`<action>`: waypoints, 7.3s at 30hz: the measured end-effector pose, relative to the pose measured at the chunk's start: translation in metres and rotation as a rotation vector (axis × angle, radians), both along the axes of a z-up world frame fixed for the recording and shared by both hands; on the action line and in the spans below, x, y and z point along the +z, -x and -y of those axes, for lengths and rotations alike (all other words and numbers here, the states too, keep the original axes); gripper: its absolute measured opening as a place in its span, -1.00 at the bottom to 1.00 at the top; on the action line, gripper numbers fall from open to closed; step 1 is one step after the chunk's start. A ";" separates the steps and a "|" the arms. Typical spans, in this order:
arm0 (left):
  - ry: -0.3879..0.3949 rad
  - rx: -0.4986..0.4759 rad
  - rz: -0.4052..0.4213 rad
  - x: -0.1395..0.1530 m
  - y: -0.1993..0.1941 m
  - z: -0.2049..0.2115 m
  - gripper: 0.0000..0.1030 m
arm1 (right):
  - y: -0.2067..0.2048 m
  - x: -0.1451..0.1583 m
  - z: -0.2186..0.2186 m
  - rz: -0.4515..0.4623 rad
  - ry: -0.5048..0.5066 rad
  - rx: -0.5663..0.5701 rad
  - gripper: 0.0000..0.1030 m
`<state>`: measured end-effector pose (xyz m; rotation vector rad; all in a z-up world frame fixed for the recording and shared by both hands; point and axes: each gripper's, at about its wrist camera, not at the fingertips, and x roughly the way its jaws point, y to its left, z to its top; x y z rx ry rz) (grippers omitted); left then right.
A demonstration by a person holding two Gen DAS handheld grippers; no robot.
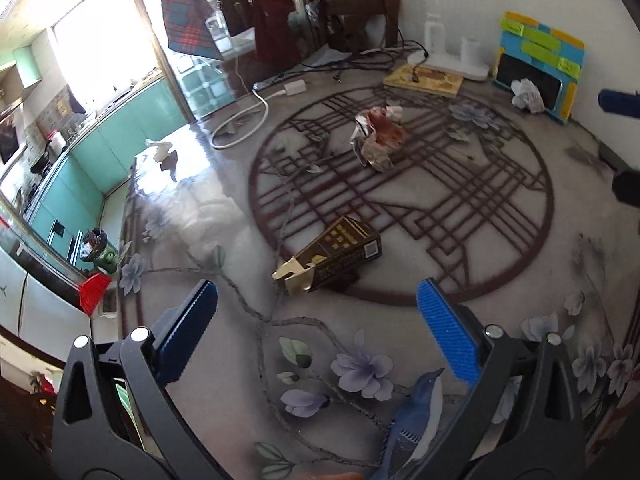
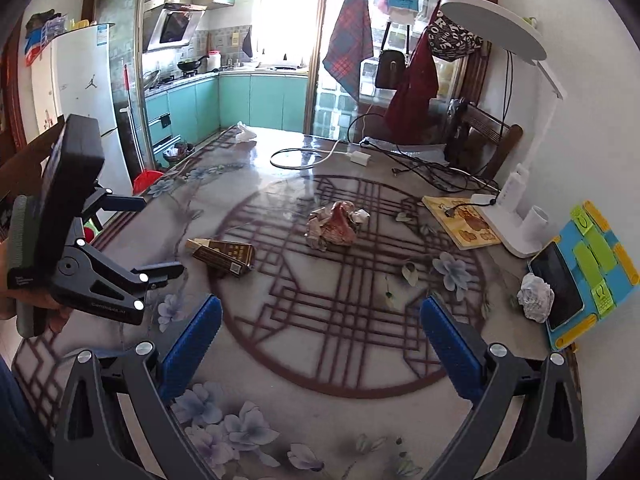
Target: Collect trash
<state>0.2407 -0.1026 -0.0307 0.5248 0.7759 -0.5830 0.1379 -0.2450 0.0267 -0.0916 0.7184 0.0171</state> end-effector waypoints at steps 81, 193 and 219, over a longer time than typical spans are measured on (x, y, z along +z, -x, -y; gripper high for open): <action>0.388 0.266 -0.070 0.071 0.023 -0.141 -0.56 | -0.222 -0.111 0.006 -0.184 0.091 -0.060 -0.01; 0.379 1.070 0.325 0.128 0.045 -0.405 0.91 | -0.077 0.016 -0.336 0.020 -0.039 0.431 0.87; 0.363 0.626 0.403 0.108 0.147 -0.154 0.91 | 0.069 0.058 -0.103 0.255 -0.020 0.133 0.87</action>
